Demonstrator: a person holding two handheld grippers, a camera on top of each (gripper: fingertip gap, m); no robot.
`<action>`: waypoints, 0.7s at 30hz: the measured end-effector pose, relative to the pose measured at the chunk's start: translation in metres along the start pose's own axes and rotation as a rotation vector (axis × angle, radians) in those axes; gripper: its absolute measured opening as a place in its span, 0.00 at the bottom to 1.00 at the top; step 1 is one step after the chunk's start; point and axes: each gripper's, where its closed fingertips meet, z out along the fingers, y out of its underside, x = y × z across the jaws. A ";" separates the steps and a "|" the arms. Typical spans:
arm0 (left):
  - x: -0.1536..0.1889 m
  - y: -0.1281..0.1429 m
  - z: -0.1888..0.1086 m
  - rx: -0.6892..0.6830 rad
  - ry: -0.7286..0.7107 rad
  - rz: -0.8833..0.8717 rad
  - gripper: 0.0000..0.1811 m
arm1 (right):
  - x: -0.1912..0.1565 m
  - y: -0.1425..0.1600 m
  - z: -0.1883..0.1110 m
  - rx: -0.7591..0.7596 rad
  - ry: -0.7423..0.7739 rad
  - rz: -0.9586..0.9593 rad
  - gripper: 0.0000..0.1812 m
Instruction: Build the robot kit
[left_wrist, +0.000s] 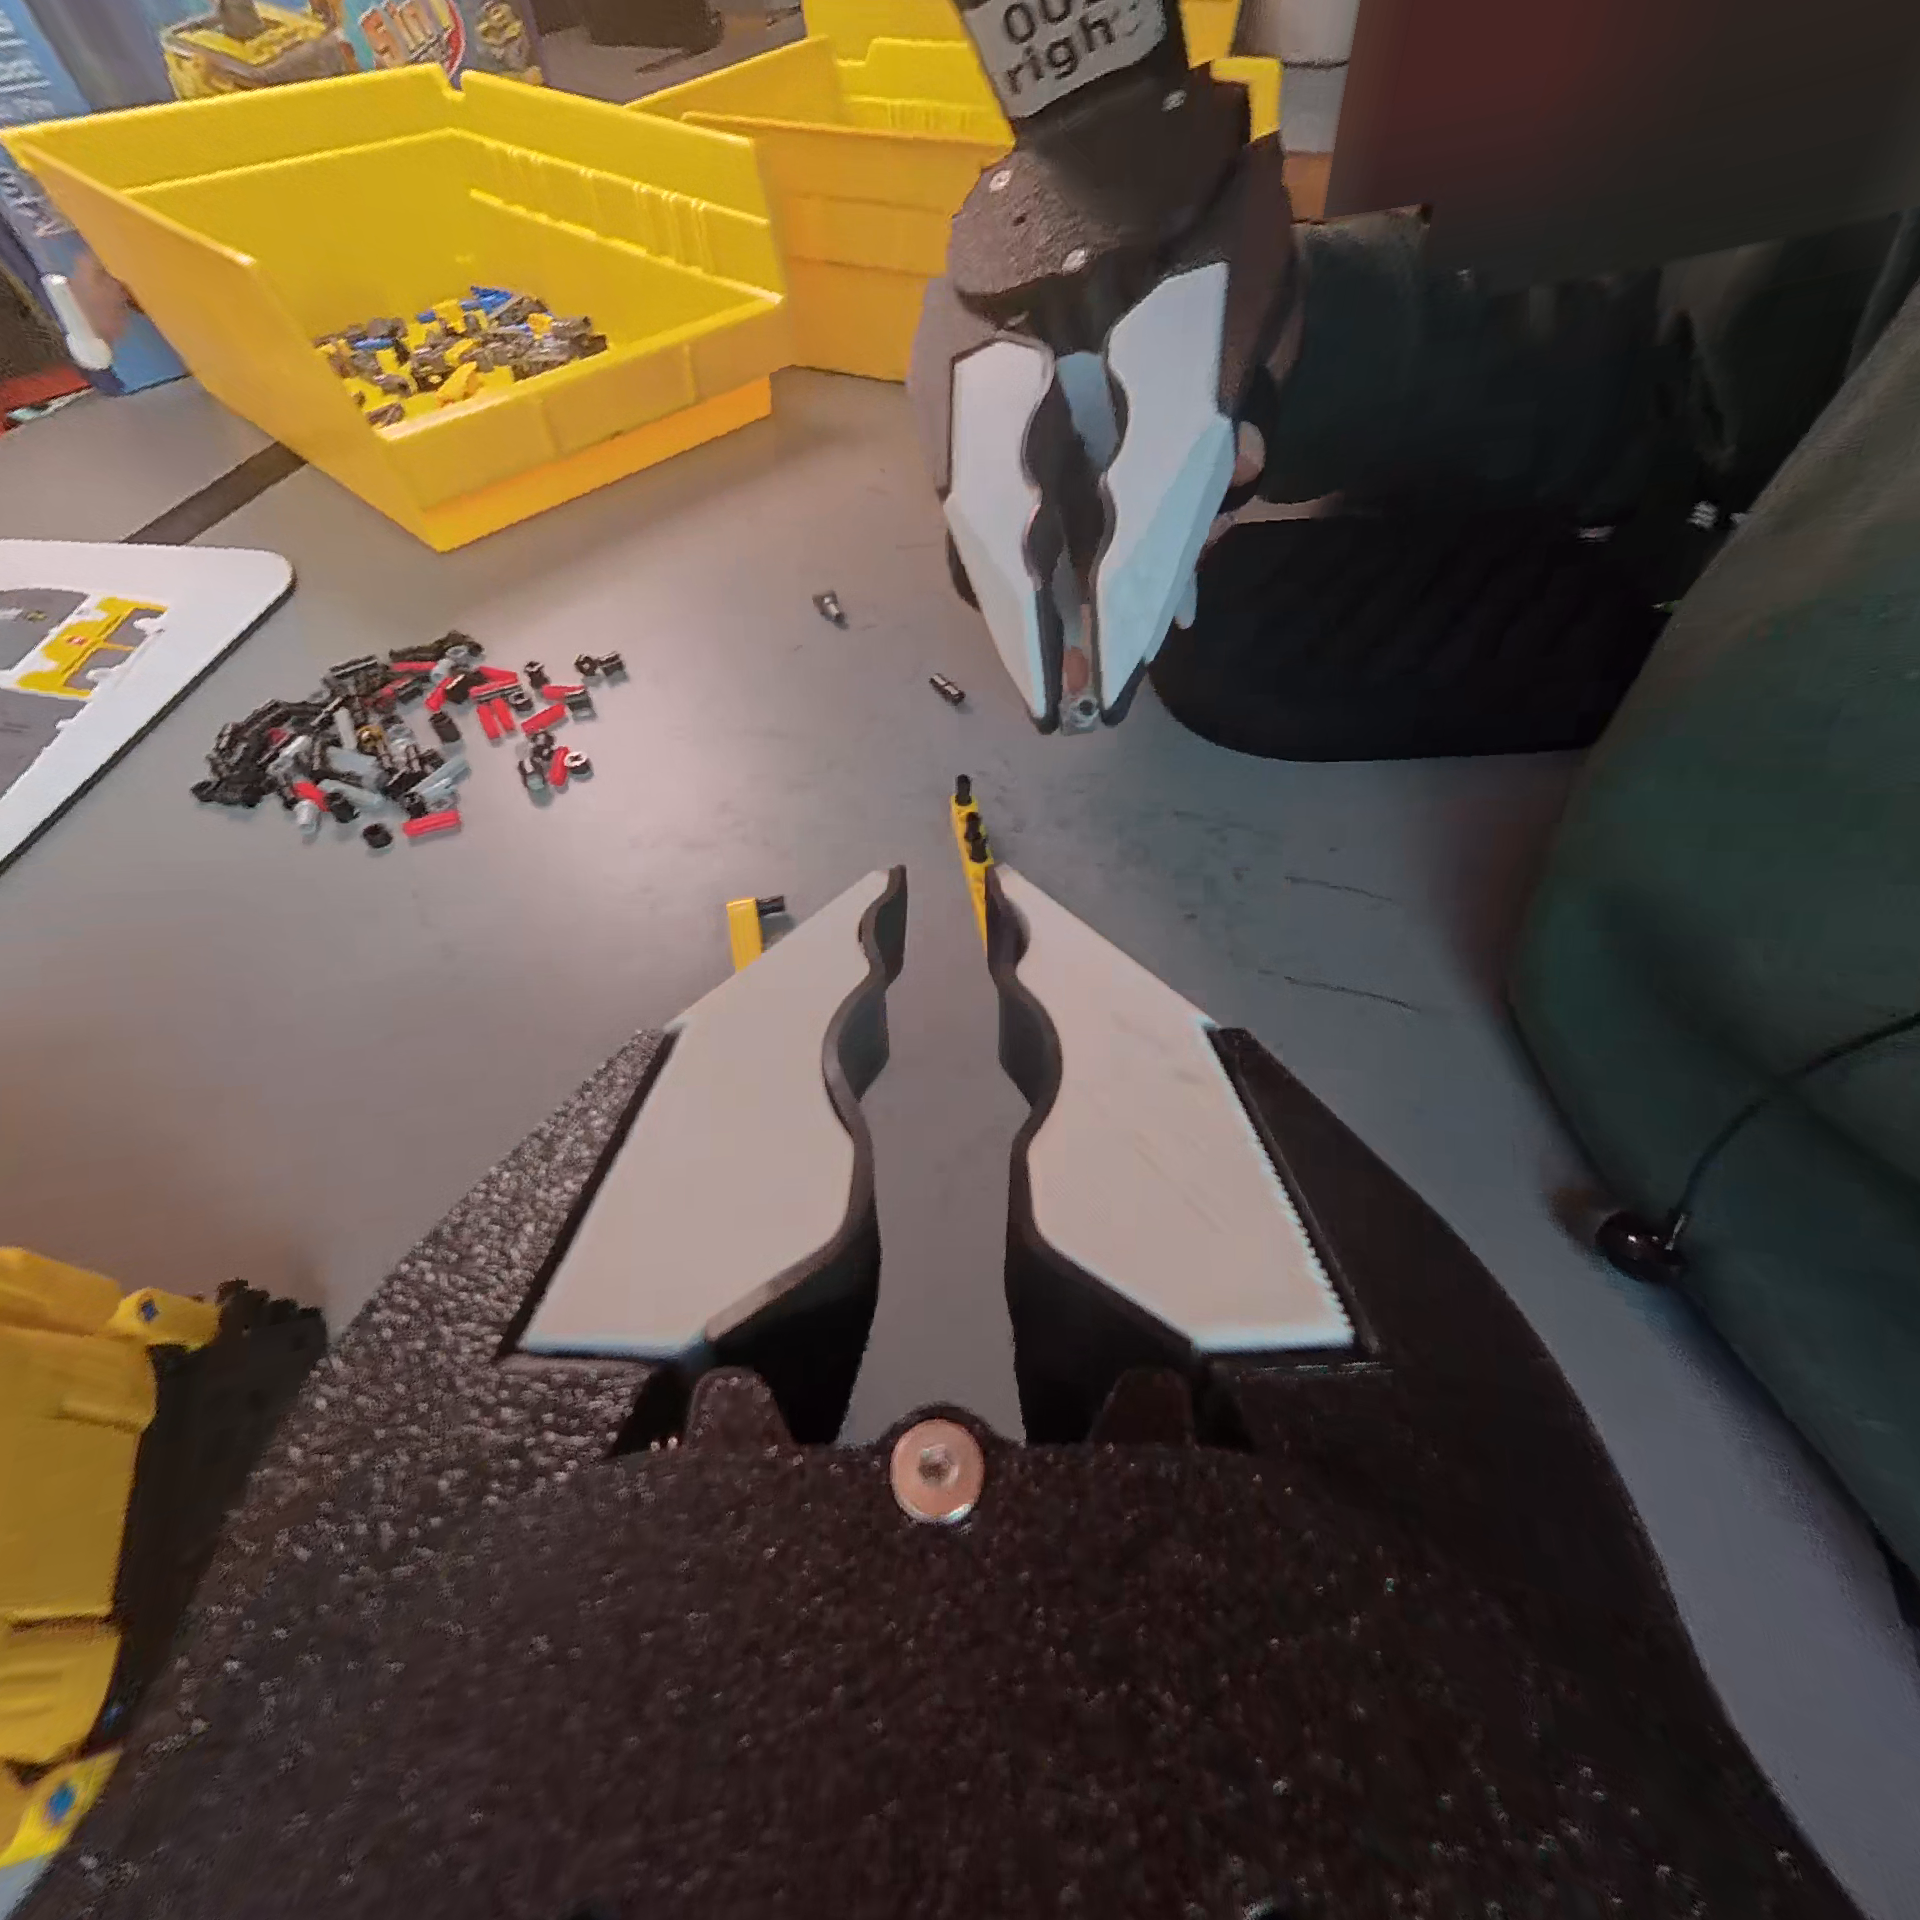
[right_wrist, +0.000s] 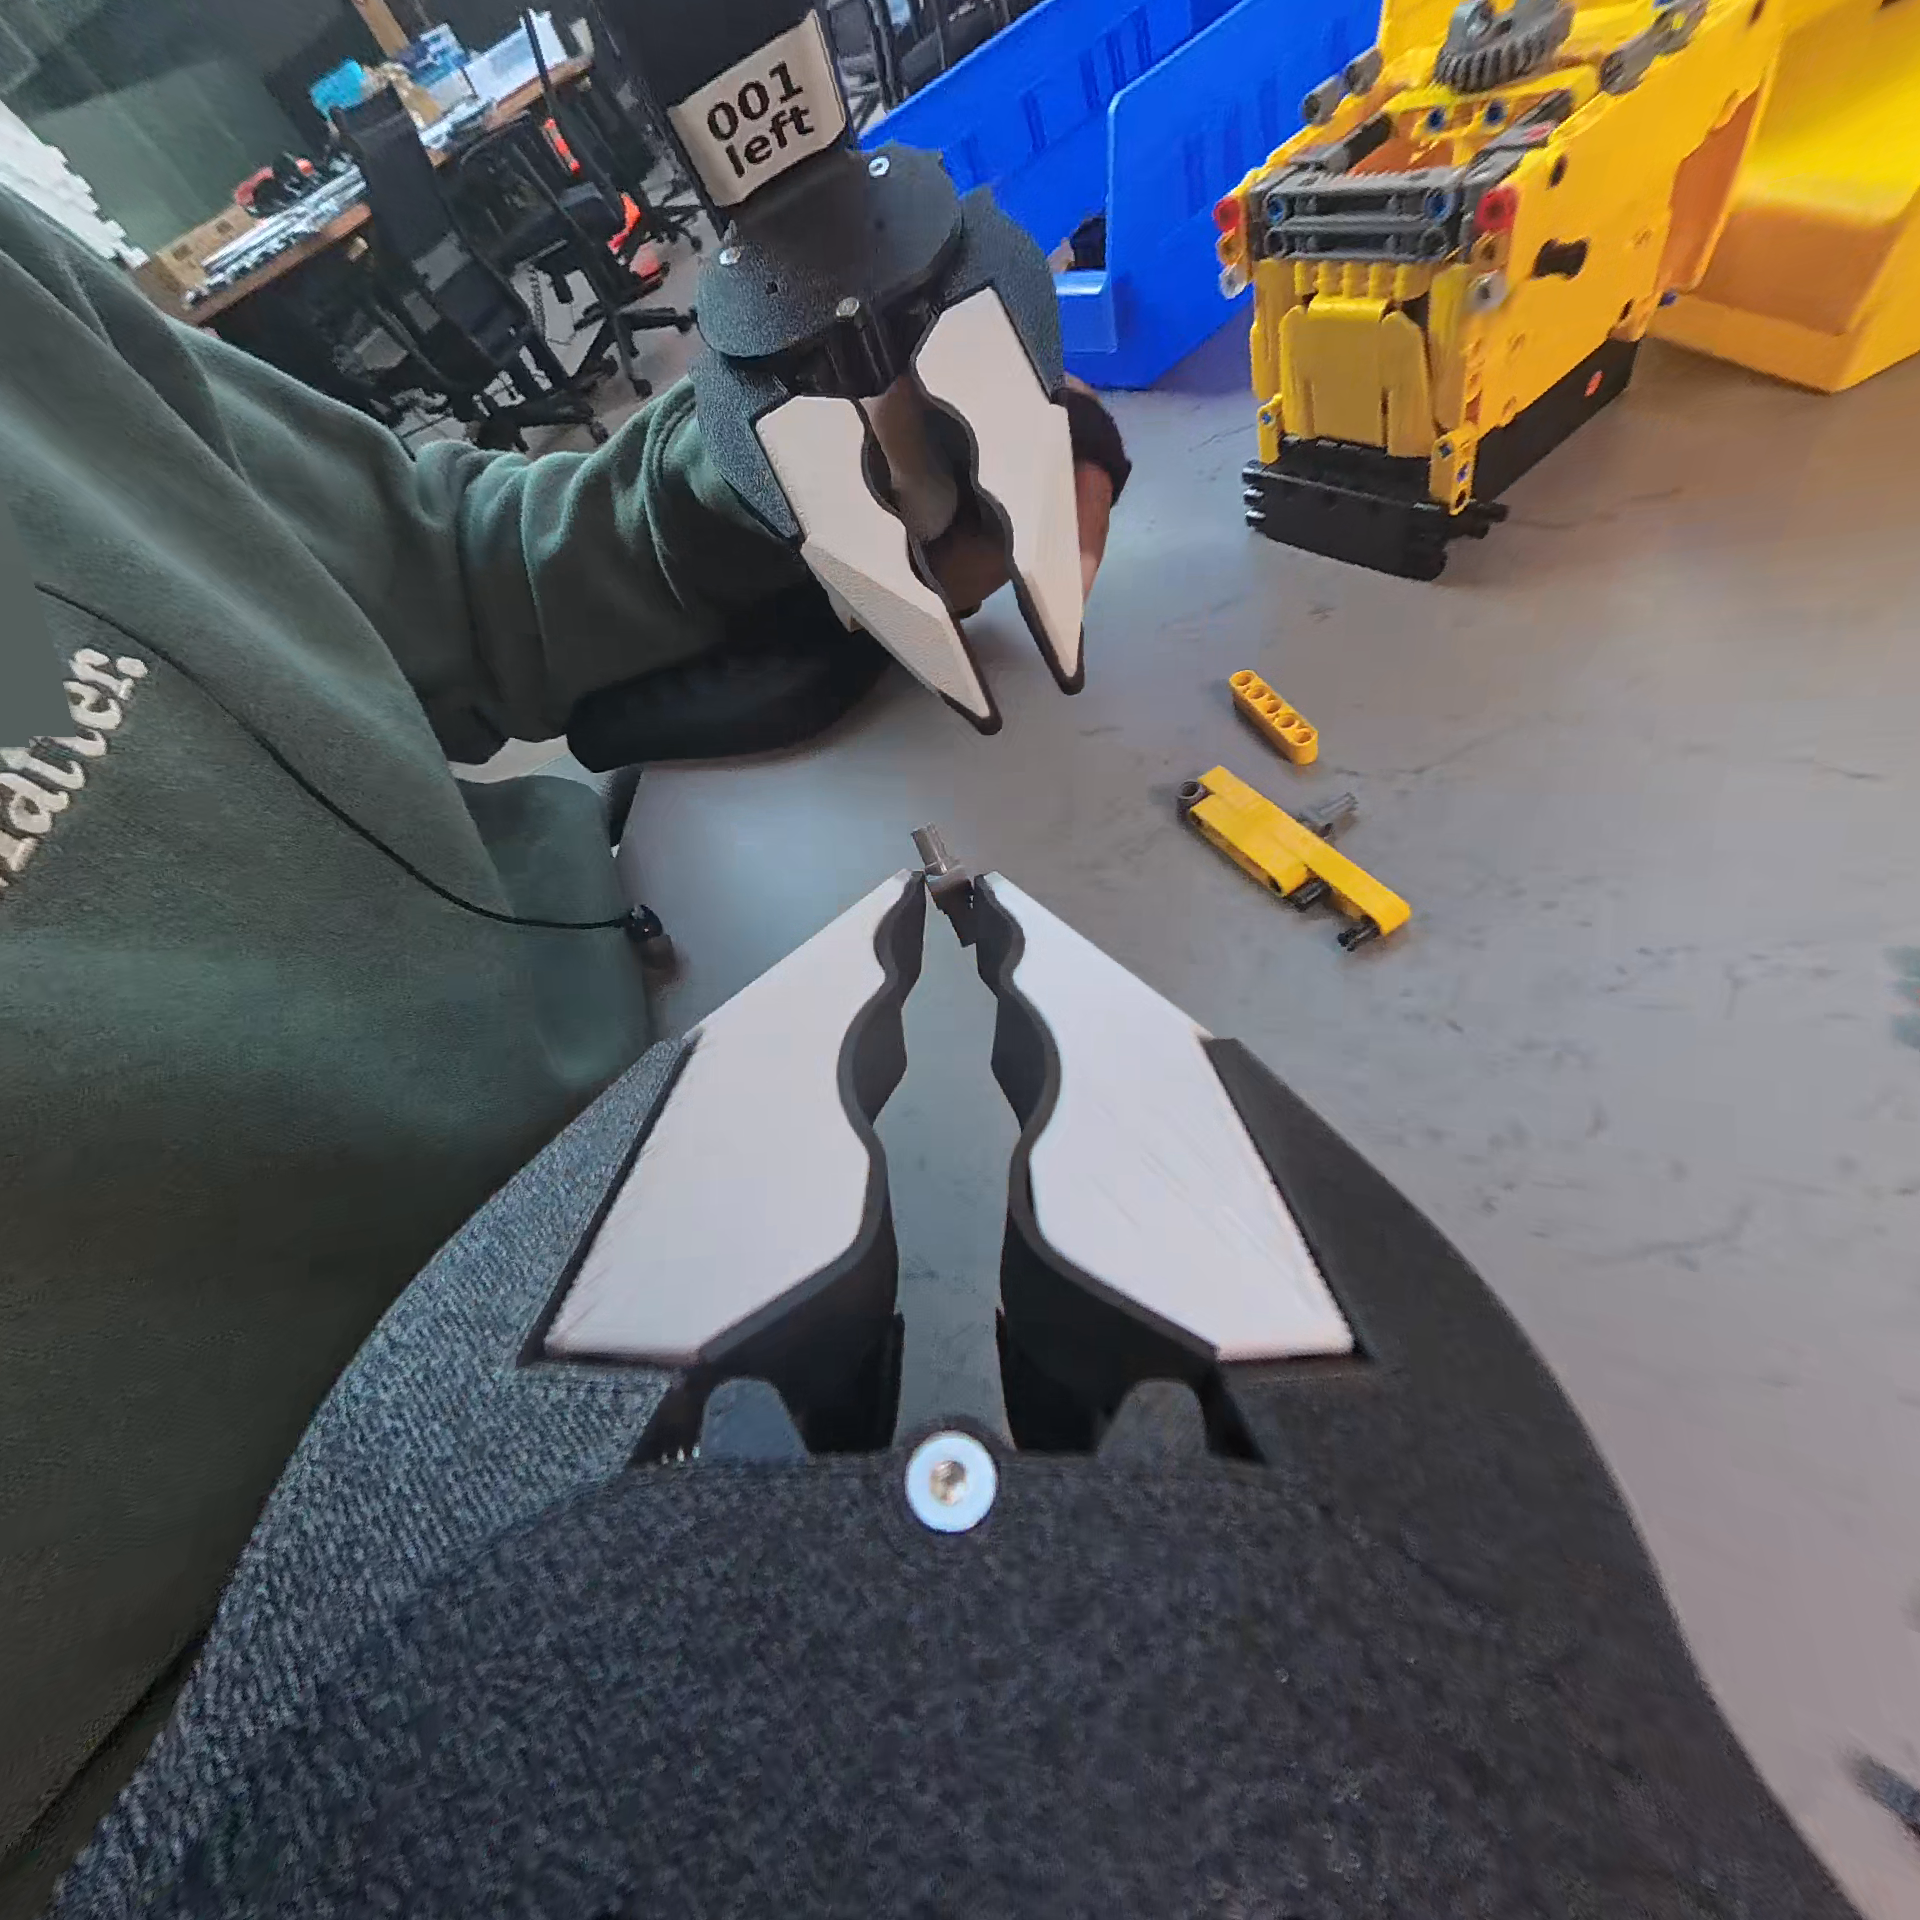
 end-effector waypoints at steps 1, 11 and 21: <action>0.008 -0.003 0.001 0.014 0.035 0.014 0.08 | -0.003 0.003 0.004 -0.018 -0.013 0.009 0.05; 0.056 0.009 0.025 -0.063 0.162 0.182 0.03 | -0.022 0.022 0.023 -0.153 -0.058 -0.048 0.05; 0.051 0.011 0.025 -0.076 0.133 0.208 0.00 | -0.020 0.022 0.023 -0.155 -0.062 -0.025 0.05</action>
